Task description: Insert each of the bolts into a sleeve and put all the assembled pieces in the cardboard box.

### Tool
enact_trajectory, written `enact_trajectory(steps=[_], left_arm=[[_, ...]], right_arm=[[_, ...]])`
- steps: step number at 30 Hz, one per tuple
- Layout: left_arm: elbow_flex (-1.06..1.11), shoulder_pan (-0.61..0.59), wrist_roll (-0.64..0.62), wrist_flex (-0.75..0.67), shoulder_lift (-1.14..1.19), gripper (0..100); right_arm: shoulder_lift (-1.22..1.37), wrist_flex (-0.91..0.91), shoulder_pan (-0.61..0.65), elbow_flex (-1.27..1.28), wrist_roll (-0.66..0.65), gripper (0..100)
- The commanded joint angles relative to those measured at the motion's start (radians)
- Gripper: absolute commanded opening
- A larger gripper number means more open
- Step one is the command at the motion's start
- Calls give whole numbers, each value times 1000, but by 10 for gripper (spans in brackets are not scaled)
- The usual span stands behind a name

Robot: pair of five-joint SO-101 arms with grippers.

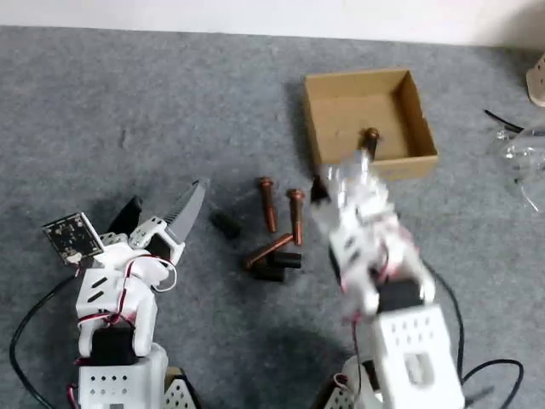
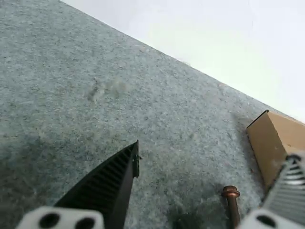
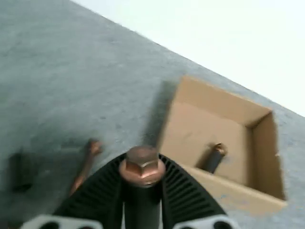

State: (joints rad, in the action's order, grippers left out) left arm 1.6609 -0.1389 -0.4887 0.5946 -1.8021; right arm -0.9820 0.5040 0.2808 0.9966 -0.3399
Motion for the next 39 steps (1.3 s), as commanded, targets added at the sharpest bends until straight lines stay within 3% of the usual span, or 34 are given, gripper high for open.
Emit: enact_trajectory(steps=[1, 9, 18, 27, 34, 39], left_arm=[[2, -12, 5, -28, -10, 413], [15, -8, 6, -31, -10, 413], [24, -8, 6, -31, -10, 413], [24, -8, 6, -31, -10, 413], [24, -8, 6, -31, -10, 413], [24, -8, 6, -31, -10, 413]], right_arm=[[349, -45, -84, -352, -12, 4], [891, -44, -203, -802, -12, 4], [1251, -42, -214, -1032, -12, 4], [1323, -42, -219, -1067, -12, 9], [1323, -42, -220, -1066, -12, 173], [1314, 68, -232, -1079, -11, 177]])
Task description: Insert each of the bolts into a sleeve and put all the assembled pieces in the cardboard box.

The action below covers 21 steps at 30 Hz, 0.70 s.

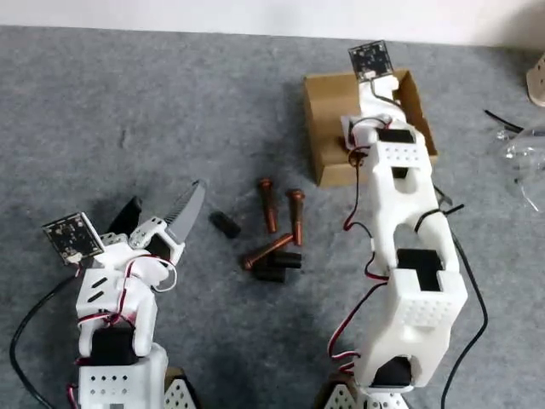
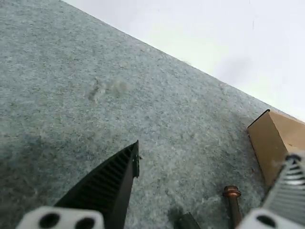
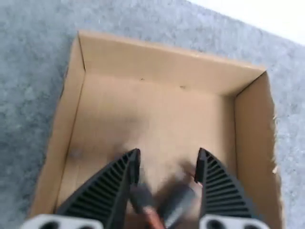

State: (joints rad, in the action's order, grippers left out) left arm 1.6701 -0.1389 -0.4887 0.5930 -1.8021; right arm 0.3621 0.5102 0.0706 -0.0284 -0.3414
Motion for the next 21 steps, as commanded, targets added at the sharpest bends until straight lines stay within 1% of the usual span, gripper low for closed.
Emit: enact_trajectory(steps=[1, 2, 6, 10, 16, 21], left_arm=[[15, -8, 6, -29, -10, 413], [15, -8, 6, -29, -10, 413], [15, -8, 6, -31, -10, 413], [15, -8, 6, -31, -10, 413], [15, -8, 6, -31, -10, 413], [15, -8, 6, -31, -10, 413]], right_arm=[[-45, 101, -22, -77, -8, 177], [-70, 142, -24, -96, 2, 177], [-206, 286, -31, -116, 112, 177], [-354, 406, -7, -70, 129, 177], [-547, 478, 104, 182, 129, 177], [-719, 476, 229, 449, 127, 177]])
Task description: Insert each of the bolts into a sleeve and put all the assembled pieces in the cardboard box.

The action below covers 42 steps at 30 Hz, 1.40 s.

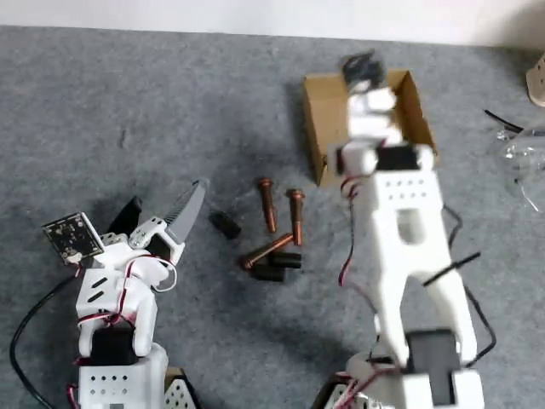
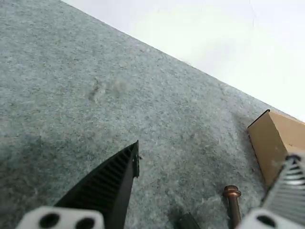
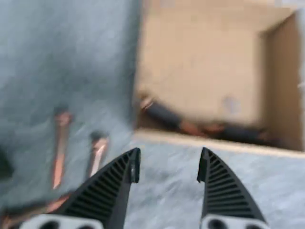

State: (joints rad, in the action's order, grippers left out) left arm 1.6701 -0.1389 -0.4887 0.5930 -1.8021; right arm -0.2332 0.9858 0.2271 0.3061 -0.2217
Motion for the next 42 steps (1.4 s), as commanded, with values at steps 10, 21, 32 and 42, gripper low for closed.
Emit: enact_trajectory(steps=[10, 21, 32, 42], left_arm=[[15, -10, 6, -31, -10, 413], [5, -47, 2, -23, -12, 413], [-7, -50, 2, -23, -12, 413], [-4, -47, 2, -23, -12, 413]], right_arm=[[-312, 1, 374, 438, -20, 177], [-309, -58, 565, 552, -215, 177], [-309, -240, 553, 742, -288, 177], [-191, -338, 427, 728, -342, 176]])
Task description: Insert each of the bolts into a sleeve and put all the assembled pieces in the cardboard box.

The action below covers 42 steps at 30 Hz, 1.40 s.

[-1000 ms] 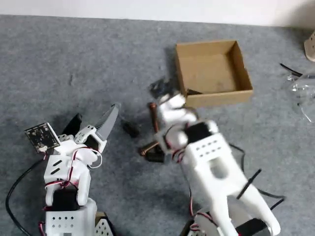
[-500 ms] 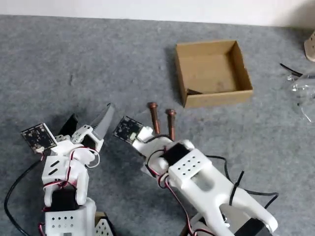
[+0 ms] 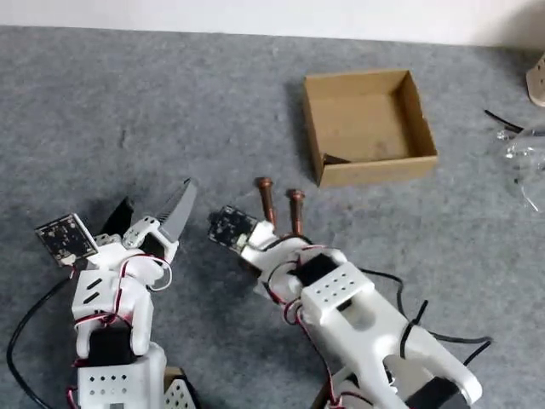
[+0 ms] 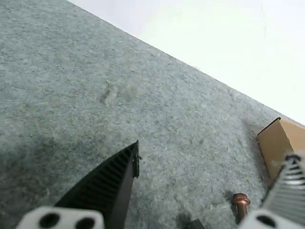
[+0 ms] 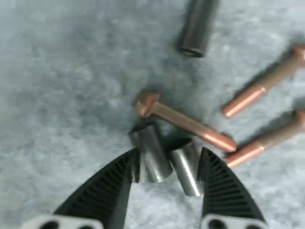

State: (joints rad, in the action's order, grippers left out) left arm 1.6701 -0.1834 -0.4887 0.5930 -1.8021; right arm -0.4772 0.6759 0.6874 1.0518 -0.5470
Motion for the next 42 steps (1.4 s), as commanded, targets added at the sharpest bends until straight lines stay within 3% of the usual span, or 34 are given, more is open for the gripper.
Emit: enact_trajectory(steps=[1, 10, 13, 18, 31, 42], left_arm=[[-4, -2, 2, -23, -12, 413], [-2, -2, 3, -23, -12, 413], [-2, -2, 3, -23, -12, 413], [-4, -2, 3, -23, -12, 413], [-2, -2, 3, -25, -12, 413], [-2, -2, 5, -28, -12, 413]], right_arm=[[90, -27, -33, -41, -17, 176], [335, -22, -31, -154, -11, 176], [343, -22, -33, -153, -11, 161], [344, -22, -36, -153, -9, 42], [335, 42, -38, -157, -9, 4], [-189, 125, -38, -58, -8, 4]])
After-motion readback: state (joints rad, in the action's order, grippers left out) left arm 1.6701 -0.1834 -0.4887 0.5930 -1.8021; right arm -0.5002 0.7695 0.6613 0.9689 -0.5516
